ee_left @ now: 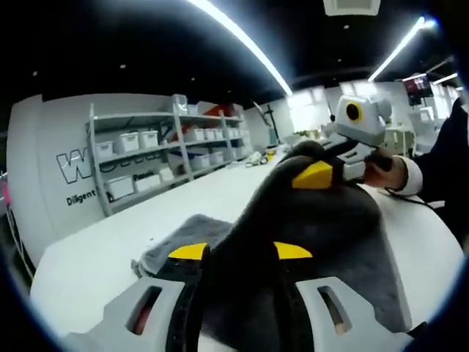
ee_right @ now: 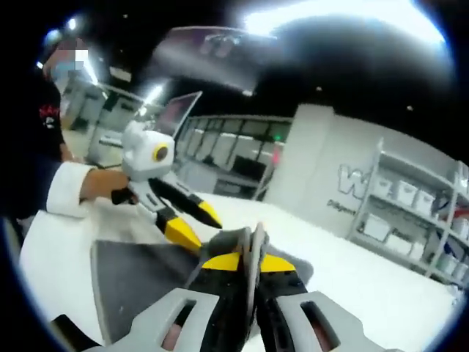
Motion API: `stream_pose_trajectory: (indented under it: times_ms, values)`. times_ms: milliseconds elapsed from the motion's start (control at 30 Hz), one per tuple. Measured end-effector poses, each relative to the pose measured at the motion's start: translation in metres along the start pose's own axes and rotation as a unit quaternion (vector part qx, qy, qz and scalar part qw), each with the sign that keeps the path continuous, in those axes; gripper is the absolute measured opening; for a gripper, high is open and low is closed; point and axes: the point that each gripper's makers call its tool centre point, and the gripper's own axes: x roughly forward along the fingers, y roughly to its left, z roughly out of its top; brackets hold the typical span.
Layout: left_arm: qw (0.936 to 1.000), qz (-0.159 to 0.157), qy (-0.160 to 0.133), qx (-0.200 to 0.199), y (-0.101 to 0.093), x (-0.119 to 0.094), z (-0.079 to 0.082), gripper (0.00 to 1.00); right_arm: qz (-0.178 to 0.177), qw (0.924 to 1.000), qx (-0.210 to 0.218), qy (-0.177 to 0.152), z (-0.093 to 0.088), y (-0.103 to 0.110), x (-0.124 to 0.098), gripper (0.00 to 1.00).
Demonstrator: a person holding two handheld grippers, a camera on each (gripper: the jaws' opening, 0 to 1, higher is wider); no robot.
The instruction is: Open the folded towel by lifting each exposed corner and separating the folded layers until the towel lies flat within the target outline without major curled edges
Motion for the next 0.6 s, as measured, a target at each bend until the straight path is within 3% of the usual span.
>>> stream_pose_trajectory:
  times_ms: [133,233,433,600]
  values:
    - [0.9999,0.007,0.004,-0.006,0.005,-0.003,-0.001,0.31,-0.023,0.9994,-0.025,0.011,-0.001,-0.009,-0.004,0.0]
    - [0.9998,0.007,0.017,-0.002,0.006,-0.005,-0.008,0.19,-0.028,0.9989,-0.036,0.012,0.0,-0.011,-0.007,0.0]
    - [0.9985,0.013,0.053,-0.002,0.006,0.001,-0.024,0.16,-0.023,0.9997,-0.007,0.004,0.003,-0.015,-0.017,0.0]
    - [0.995,0.035,0.093,-0.006,0.014,-0.002,-0.04,0.01,-0.023,0.9997,-0.007,0.004,0.001,-0.012,-0.023,0.0]
